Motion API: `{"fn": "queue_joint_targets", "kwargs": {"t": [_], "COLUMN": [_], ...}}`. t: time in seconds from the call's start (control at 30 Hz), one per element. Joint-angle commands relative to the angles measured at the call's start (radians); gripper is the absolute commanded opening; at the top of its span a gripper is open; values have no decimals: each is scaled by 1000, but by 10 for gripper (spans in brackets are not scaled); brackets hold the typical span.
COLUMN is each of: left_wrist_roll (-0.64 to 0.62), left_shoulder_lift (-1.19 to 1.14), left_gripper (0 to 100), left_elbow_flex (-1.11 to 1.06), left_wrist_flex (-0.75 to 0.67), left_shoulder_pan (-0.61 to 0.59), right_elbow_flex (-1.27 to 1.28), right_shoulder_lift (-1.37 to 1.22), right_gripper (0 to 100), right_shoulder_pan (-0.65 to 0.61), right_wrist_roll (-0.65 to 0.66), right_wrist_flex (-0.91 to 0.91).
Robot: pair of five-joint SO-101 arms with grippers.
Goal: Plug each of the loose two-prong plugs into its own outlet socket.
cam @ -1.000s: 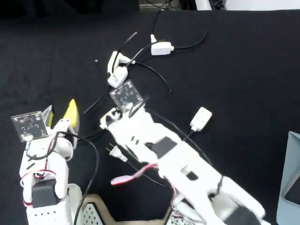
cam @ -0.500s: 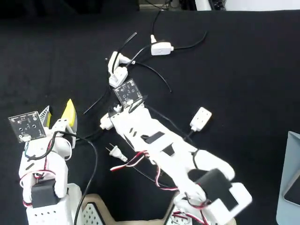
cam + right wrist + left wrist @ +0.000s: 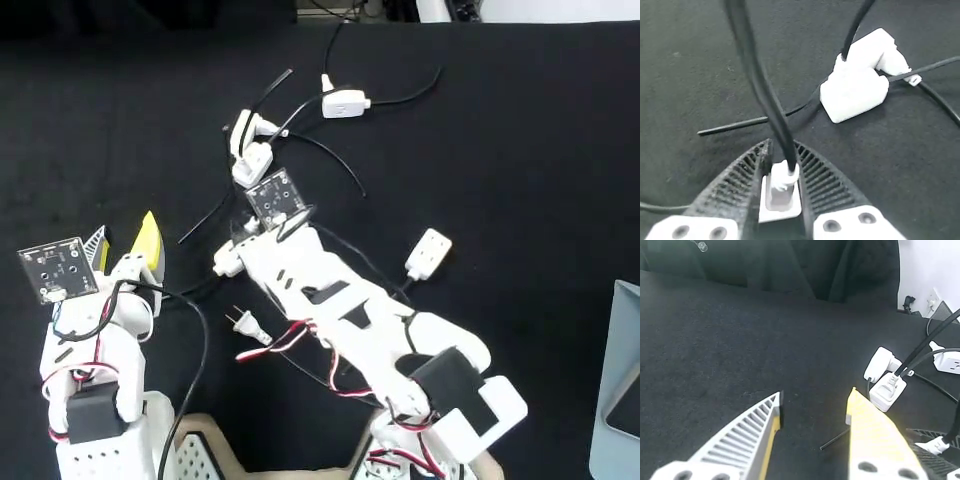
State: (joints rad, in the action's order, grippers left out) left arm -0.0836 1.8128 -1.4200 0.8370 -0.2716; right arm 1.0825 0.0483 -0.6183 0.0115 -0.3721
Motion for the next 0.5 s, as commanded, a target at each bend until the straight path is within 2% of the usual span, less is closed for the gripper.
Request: {"fn": "queue_joint_targets", "kwargs": {"t": [0.0, 0.47], "left_wrist_roll": [-2, -2], "left_shoulder_lift": [6, 6], "left_gripper": [216, 216], "left_elbow_flex": [4, 4], "left_wrist_flex": [5, 5], "left_shoulder_pan": [-13, -13], "right_elbow_flex": [-48, -81], "right_shoulder_lift": [4, -122], "right_gripper": [11, 11], "right_shoulder_pan": [15, 15], "right_wrist_roll": [8, 94], "right_wrist_flex": [-21, -64]}}
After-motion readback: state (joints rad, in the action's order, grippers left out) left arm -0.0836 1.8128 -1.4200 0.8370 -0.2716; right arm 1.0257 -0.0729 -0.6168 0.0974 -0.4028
